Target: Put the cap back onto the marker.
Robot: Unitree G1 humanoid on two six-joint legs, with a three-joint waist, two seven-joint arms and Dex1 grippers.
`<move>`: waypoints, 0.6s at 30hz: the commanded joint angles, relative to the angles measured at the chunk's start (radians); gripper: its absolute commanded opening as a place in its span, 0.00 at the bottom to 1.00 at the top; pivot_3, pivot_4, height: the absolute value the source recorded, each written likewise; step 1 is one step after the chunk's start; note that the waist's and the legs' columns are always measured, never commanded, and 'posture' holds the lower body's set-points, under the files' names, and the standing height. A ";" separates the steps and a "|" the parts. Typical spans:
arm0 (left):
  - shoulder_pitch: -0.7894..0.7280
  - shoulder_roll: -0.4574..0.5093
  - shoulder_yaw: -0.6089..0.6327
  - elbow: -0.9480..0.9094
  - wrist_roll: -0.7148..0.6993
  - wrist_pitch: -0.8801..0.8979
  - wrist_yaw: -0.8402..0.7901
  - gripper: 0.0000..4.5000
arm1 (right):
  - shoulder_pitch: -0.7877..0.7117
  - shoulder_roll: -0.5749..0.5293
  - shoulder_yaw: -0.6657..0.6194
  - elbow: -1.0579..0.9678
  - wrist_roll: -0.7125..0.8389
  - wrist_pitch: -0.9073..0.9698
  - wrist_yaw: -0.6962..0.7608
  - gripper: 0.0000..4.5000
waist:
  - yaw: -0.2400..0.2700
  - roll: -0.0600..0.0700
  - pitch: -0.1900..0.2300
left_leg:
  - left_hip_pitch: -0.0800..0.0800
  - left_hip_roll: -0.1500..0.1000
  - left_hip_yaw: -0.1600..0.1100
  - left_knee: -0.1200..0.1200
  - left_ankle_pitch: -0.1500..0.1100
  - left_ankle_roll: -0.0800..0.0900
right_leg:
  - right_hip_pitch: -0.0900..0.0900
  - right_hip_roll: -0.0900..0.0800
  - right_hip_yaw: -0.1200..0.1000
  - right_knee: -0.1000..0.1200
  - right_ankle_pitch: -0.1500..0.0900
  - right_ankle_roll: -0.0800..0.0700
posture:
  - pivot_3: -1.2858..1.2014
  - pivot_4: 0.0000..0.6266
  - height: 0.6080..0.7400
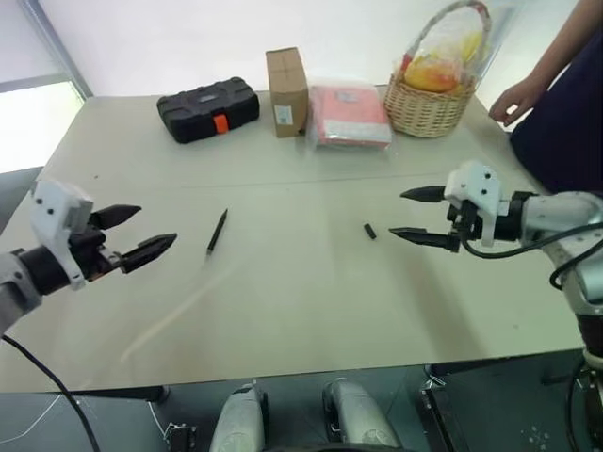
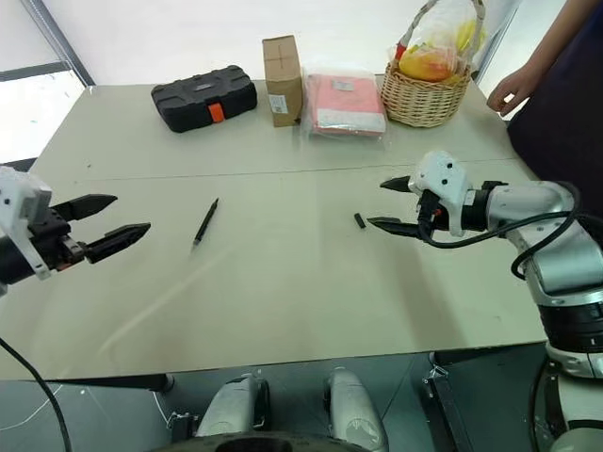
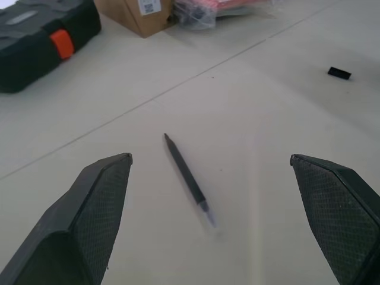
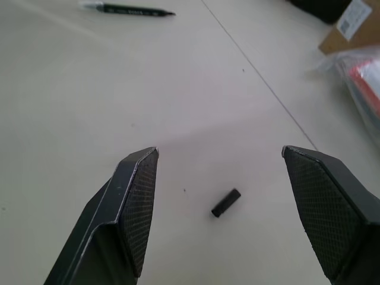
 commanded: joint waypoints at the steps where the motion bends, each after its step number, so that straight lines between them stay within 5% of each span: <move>1: -0.008 -0.009 0.023 -0.017 -0.022 0.005 0.014 0.99 | -0.022 0.007 -0.011 -0.041 0.019 0.015 -0.008 0.76 | 0.000 0.000 0.000 | 0.000 0.000 0.000 0.000 0.000 0.000 | 0.000 0.000 0.000 0.000 0.000 0.000 | 0.52 0.24 1.00; 18: 0.014 -0.064 -0.016 -0.084 -0.042 0.016 0.085 0.99 | -0.006 0.028 -0.008 -0.064 0.017 0.035 -0.025 0.76 | 0.000 0.000 0.000 | 0.000 0.000 0.000 0.000 0.000 0.000 | 0.000 0.000 0.001 0.000 0.000 0.000 | 0.52 0.24 1.00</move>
